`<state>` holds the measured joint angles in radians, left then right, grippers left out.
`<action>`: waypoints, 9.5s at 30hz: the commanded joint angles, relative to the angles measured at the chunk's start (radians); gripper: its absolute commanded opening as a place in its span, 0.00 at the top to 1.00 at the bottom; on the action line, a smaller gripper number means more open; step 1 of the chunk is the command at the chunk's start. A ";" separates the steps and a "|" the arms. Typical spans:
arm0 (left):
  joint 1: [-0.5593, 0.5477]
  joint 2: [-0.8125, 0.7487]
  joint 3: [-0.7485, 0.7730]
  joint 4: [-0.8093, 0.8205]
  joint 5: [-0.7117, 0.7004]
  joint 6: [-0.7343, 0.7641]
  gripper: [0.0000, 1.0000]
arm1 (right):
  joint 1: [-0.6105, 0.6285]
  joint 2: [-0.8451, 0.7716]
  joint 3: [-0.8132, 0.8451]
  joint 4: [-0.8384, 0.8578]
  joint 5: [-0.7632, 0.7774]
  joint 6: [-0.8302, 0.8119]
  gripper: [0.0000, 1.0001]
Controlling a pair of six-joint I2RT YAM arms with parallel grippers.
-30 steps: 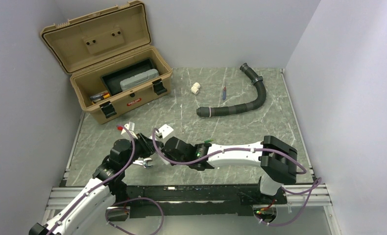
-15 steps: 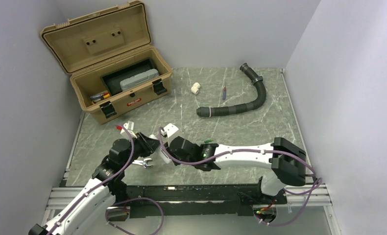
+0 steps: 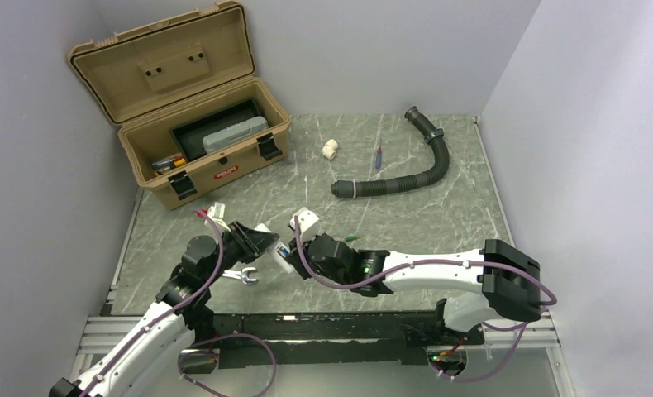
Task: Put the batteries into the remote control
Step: Load the battery into the remote control.
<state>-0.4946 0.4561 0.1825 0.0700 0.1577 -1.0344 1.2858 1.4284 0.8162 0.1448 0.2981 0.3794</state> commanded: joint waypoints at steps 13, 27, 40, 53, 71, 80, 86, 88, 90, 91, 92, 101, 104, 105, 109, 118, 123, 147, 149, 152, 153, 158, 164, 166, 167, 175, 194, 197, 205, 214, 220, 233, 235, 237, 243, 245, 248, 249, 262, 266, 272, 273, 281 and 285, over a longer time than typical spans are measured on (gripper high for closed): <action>-0.003 0.018 0.000 0.131 0.095 -0.048 1.00 | 0.003 -0.062 -0.062 0.241 0.025 -0.093 0.97; -0.003 0.021 -0.001 0.142 0.105 -0.064 1.00 | 0.003 -0.048 -0.071 0.242 0.032 -0.100 0.95; -0.003 0.024 0.009 0.140 0.103 -0.072 1.00 | 0.005 -0.066 -0.106 0.233 0.036 -0.088 0.92; -0.004 0.027 0.004 0.157 0.111 -0.084 1.00 | 0.005 -0.079 -0.122 0.222 0.055 -0.092 0.81; -0.003 0.022 -0.001 0.156 0.109 -0.085 1.00 | 0.007 -0.085 -0.124 0.214 0.067 -0.096 0.77; -0.004 0.024 -0.003 0.165 0.111 -0.088 1.00 | 0.006 -0.083 -0.120 0.211 0.065 -0.097 0.84; -0.004 0.026 -0.005 0.172 0.117 -0.088 1.00 | 0.007 -0.084 -0.124 0.218 0.056 -0.101 0.86; -0.004 0.029 -0.003 0.172 0.120 -0.087 1.00 | 0.006 -0.082 -0.123 0.218 0.048 -0.102 0.87; -0.004 0.032 -0.002 0.175 0.121 -0.086 1.00 | 0.007 -0.081 -0.123 0.218 0.042 -0.103 0.89; -0.004 0.033 0.000 0.176 0.121 -0.085 1.00 | 0.007 -0.080 -0.123 0.216 0.040 -0.103 0.89; -0.003 0.034 0.000 0.177 0.123 -0.085 1.00 | 0.007 -0.081 -0.123 0.216 0.038 -0.104 0.90; -0.004 0.043 0.000 0.190 0.129 -0.088 1.00 | 0.006 -0.078 -0.123 0.204 0.028 -0.107 0.90; -0.003 0.043 0.002 0.188 0.128 -0.085 1.00 | 0.007 -0.080 -0.125 0.204 0.032 -0.107 0.86; -0.003 0.043 0.002 0.186 0.128 -0.084 1.00 | 0.007 -0.082 -0.126 0.205 0.034 -0.108 0.84; -0.004 0.043 -0.001 0.190 0.128 -0.086 1.00 | 0.006 -0.084 -0.124 0.201 0.044 -0.111 0.78; -0.003 0.049 -0.005 0.195 0.131 -0.085 1.00 | 0.006 -0.088 -0.127 0.205 0.049 -0.111 0.75; -0.004 0.048 -0.006 0.191 0.133 -0.082 1.00 | 0.007 -0.099 -0.130 0.206 0.056 -0.109 0.72; -0.003 0.061 -0.019 0.248 0.225 -0.036 1.00 | 0.005 -0.255 -0.176 0.237 0.068 -0.103 0.53; -0.003 0.077 -0.019 0.280 0.267 -0.027 1.00 | 0.005 -0.285 -0.184 0.237 0.047 -0.121 0.54; -0.003 0.118 -0.012 0.329 0.343 -0.018 1.00 | 0.006 -0.326 -0.193 0.223 -0.016 -0.167 0.56; -0.003 0.141 -0.009 0.344 0.368 -0.017 1.00 | 0.006 -0.340 -0.194 0.212 -0.040 -0.188 0.57; -0.003 0.204 -0.007 0.423 0.462 -0.030 1.00 | 0.003 -0.419 -0.214 0.169 -0.148 -0.279 0.60; -0.004 0.206 0.012 0.365 0.503 -0.006 1.00 | 0.000 -0.478 -0.252 0.153 -0.228 -0.405 0.60; -0.004 0.202 0.028 0.315 0.517 0.019 1.00 | 0.001 -0.486 -0.273 0.164 -0.278 -0.465 0.60; -0.003 0.199 0.037 0.286 0.525 0.035 1.00 | 0.000 -0.489 -0.282 0.168 -0.290 -0.482 0.60; -0.003 0.189 0.079 0.172 0.575 0.114 1.00 | 0.001 -0.514 -0.349 0.262 -0.456 -0.499 0.62; -0.004 0.172 0.100 0.094 0.440 0.123 1.00 | 0.011 -0.387 -0.346 0.388 -0.163 -0.128 0.55; -0.004 0.188 0.091 0.128 0.454 0.105 1.00 | 0.023 -0.398 -0.374 0.421 -0.179 -0.168 0.57; -0.003 0.198 0.083 0.182 0.515 0.081 1.00 | 0.048 -0.435 -0.433 0.523 -0.262 -0.371 0.55; -0.004 0.194 0.057 0.246 0.550 0.053 1.00 | 0.049 -0.399 -0.509 0.719 -0.366 -0.515 0.55; -0.004 0.193 0.064 0.244 0.555 0.059 1.00 | 0.049 -0.345 -0.498 0.768 -0.367 -0.537 0.56; -0.004 0.191 0.051 0.267 0.561 0.045 1.00 | 0.073 -0.256 -0.495 0.866 -0.255 -0.618 0.56; -0.003 0.191 0.050 0.269 0.562 0.044 1.00 | 0.074 -0.249 -0.493 0.867 -0.248 -0.623 0.56; -0.004 0.190 0.048 0.272 0.563 0.041 1.00 | 0.075 -0.245 -0.494 0.873 -0.245 -0.625 0.56; -0.003 0.187 0.047 0.269 0.562 0.042 1.00 | 0.074 -0.243 -0.489 0.864 -0.255 -0.625 0.57; -0.004 0.188 0.047 0.270 0.562 0.042 1.00 | 0.075 -0.242 -0.487 0.858 -0.261 -0.624 0.57; -0.003 0.188 0.045 0.275 0.562 0.039 1.00 | 0.076 -0.239 -0.481 0.850 -0.271 -0.624 0.57; -0.003 0.188 0.045 0.275 0.562 0.038 1.00 | 0.077 -0.239 -0.479 0.847 -0.276 -0.625 0.57; -0.003 0.183 0.047 0.267 0.561 0.040 1.00 | 0.086 -0.214 -0.468 0.818 -0.271 -0.640 0.60; -0.004 0.185 0.047 0.270 0.561 0.039 1.00 | 0.087 -0.214 -0.465 0.807 -0.262 -0.652 0.61; -0.003 0.185 0.050 0.267 0.563 0.039 1.00 | 0.086 -0.210 -0.458 0.786 -0.254 -0.667 0.61; -0.004 0.186 0.050 0.267 0.563 0.039 1.00 | 0.087 -0.208 -0.456 0.783 -0.252 -0.670 0.61; -0.003 0.186 0.050 0.270 0.566 0.039 1.00 | 0.093 -0.198 -0.439 0.739 -0.248 -0.695 0.63; -0.004 0.183 0.052 0.265 0.564 0.040 1.00 | 0.096 -0.197 -0.434 0.713 -0.240 -0.712 0.64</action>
<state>-0.4946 0.6506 0.2302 0.2840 0.6956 -0.9890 1.3746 1.2251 0.3481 0.8890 0.0452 -0.3061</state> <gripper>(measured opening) 0.303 0.367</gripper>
